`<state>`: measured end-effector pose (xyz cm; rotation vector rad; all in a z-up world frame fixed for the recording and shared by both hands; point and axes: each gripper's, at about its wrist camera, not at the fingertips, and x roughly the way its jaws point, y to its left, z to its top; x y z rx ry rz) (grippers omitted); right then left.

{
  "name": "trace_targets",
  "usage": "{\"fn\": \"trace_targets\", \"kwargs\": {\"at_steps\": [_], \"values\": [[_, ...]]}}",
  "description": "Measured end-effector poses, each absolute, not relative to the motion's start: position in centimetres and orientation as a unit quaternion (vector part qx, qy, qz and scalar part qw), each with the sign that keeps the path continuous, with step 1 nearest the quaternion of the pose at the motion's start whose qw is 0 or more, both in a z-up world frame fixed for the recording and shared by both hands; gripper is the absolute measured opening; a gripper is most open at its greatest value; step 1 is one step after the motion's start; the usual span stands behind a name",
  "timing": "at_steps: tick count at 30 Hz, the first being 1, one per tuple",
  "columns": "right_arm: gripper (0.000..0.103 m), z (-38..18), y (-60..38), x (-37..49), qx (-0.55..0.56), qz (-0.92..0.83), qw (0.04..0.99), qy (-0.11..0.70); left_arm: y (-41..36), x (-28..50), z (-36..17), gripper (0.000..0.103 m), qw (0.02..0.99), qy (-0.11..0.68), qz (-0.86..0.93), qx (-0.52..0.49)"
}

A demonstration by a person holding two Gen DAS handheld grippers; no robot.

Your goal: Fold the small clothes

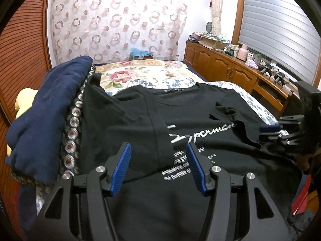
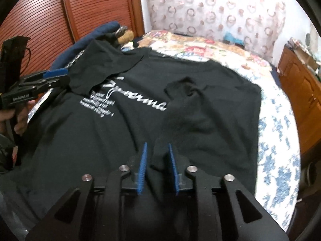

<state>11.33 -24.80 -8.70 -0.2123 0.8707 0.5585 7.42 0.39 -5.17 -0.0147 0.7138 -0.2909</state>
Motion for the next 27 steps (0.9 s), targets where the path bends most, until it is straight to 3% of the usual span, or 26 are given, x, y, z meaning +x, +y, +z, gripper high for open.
{"fn": "trace_targets", "kwargs": {"at_steps": [3,4,18,27], "values": [[0.058,-7.4,-25.8,12.4,-0.104,0.251,0.876,0.399,1.3,8.4,-4.3,0.056,0.929,0.342,-0.142,-0.003],[0.06,-7.0,-26.2,12.9,-0.105,0.245,0.88,0.393,1.6,8.8,-4.0,0.056,0.93,0.341,-0.141,-0.002],[0.062,-9.8,-31.4,24.0,-0.114,0.155,0.886,0.422,6.4,17.1,-3.1,0.055,0.928,0.362,-0.091,0.009],[0.062,-11.5,-31.5,27.0,-0.111,0.167,0.877,0.436,6.7,21.6,-3.6,0.043,0.917,0.388,-0.087,0.028]]}}
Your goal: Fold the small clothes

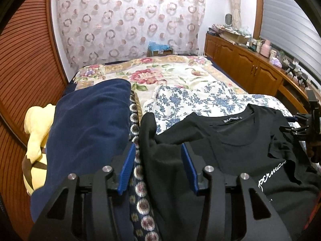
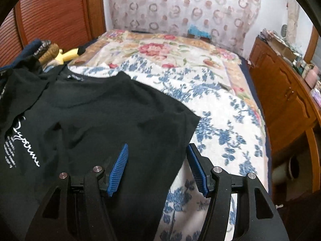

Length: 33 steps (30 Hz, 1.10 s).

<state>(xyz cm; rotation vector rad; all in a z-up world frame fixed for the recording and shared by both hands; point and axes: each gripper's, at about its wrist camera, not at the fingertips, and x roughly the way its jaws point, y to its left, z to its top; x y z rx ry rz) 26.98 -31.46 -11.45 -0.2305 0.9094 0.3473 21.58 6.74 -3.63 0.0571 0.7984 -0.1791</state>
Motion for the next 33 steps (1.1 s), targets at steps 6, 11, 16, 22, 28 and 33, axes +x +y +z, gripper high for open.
{"fn": "trace_targets", "kwargs": {"at_steps": [6,11,16,22,28,33], "values": [[0.066,-11.7,-31.6,27.2,-0.094,0.178,0.88,0.429,6.4,23.9,-3.9,0.037,0.91,0.403,-0.087,0.026],[0.073,-11.8,-31.3,27.3,-0.096,0.183,0.878,0.433,5.9,24.9,-4.1,0.036,0.904,0.419,-0.079,0.04],[0.074,-11.8,-31.0,27.4,-0.095,0.184,0.877,0.433,5.5,24.8,-4.5,0.036,0.898,0.431,-0.072,0.057],[0.073,-11.9,-31.1,28.0,-0.097,0.178,0.876,0.438,5.3,24.0,-4.8,0.036,0.894,0.436,-0.072,0.071],[0.064,-11.8,-32.1,30.1,-0.088,0.173,0.874,0.446,5.5,23.1,-4.9,0.03,0.899,0.428,-0.069,0.068],[0.046,-11.7,-32.1,29.9,-0.089,0.184,0.874,0.441,5.6,22.4,-5.5,0.022,0.898,0.429,-0.068,0.068]]}}
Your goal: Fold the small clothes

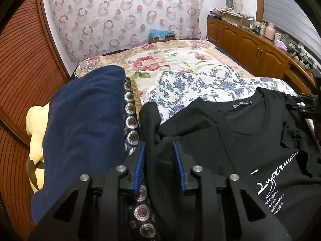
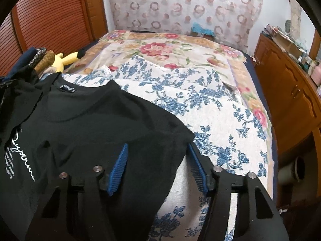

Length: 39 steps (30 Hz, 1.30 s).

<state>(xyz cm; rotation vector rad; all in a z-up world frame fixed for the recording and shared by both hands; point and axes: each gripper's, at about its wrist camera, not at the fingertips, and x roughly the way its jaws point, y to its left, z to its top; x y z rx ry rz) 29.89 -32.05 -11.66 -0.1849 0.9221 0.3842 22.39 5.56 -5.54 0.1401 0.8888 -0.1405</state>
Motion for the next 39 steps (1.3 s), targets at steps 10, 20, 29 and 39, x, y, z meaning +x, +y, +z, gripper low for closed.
{"fn": "trace_targets", "kwargs": {"at_steps": [10,20,29,39], "values": [[0.004,-9.5,-29.8,27.9,-0.113,0.165,0.894,0.4,5.8,18.6,-2.3,0.003,0.927,0.365,-0.083,0.024],[0.003,-1.1,-31.3,21.4,-0.079,0.152,0.939,0.299,7.4,11.0,4.1,0.003,0.956,0.278,-0.094,0.006],[0.003,1.3,-32.7,12.7,-0.058,0.192,0.942,0.27,8.7,4.4,2.5,0.003,0.954,0.275,-0.116,-0.021],[0.003,0.6,-33.1,6.7,-0.055,0.207,0.934,0.285,9.5,-0.7,0.9,0.003,0.951,0.283,-0.122,-0.036]]}}
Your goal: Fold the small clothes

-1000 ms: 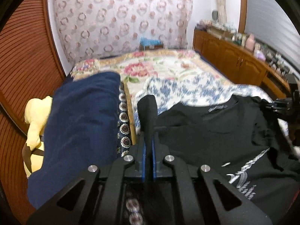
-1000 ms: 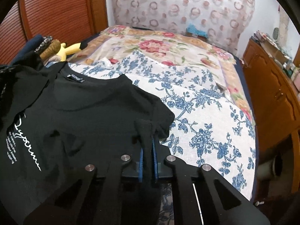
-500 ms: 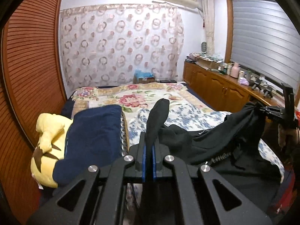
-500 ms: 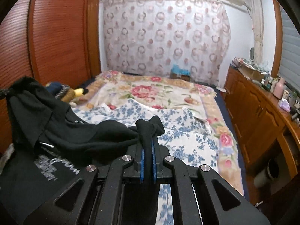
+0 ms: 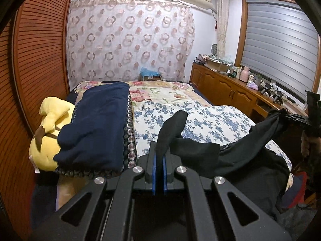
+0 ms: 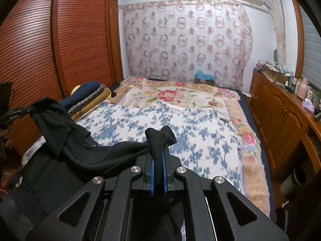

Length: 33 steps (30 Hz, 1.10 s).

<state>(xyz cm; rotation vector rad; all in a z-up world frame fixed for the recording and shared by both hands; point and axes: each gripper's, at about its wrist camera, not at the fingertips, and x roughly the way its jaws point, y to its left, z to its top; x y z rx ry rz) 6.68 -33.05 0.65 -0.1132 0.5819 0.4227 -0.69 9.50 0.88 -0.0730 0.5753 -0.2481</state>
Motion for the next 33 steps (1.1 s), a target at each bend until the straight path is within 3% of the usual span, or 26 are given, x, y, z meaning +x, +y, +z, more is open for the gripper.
{"fn": "trace_targets", "kwargs": {"at_steps": [8,17,21,23,26,27,28,31,33], "values": [[0.003,1.5,-34.6,2.7,-0.054,0.207,0.934,0.288,9.8,-4.4,1.0,0.003,0.949,0.286,-0.13,-0.028],[0.004,-6.2,-36.1,0.8,-0.044,0.204,0.894,0.398,10.1,-5.4,-5.0,0.005,0.921,0.363,-0.142,-0.021],[0.009,-7.7,-36.8,0.9,-0.039,0.189,0.89,0.414,11.0,-5.9,-5.2,0.012,0.922,0.363,-0.129,-0.031],[0.015,-7.1,-37.0,1.1,-0.04,0.185,0.894,0.406,11.4,-5.8,-4.8,0.024,0.925,0.358,-0.12,-0.03],[0.034,-5.5,-37.1,1.3,-0.045,0.175,0.906,0.384,11.9,-5.5,-4.0,0.034,0.93,0.348,-0.116,-0.03],[0.048,-5.1,-37.1,1.6,-0.048,0.172,0.909,0.377,12.0,-5.0,-3.8,0.039,0.93,0.346,-0.12,-0.029],[0.055,-4.9,-37.1,1.8,-0.051,0.17,0.91,0.375,12.1,-4.6,-3.7,0.043,0.93,0.346,-0.12,-0.028],[0.055,-5.1,-36.7,3.5,-0.066,0.164,0.91,0.376,12.1,-2.5,-4.1,0.055,0.927,0.354,-0.12,-0.023],[0.056,-5.6,-36.3,4.8,-0.072,0.163,0.907,0.381,12.1,-1.0,-4.8,0.055,0.924,0.363,-0.118,-0.022]]}}
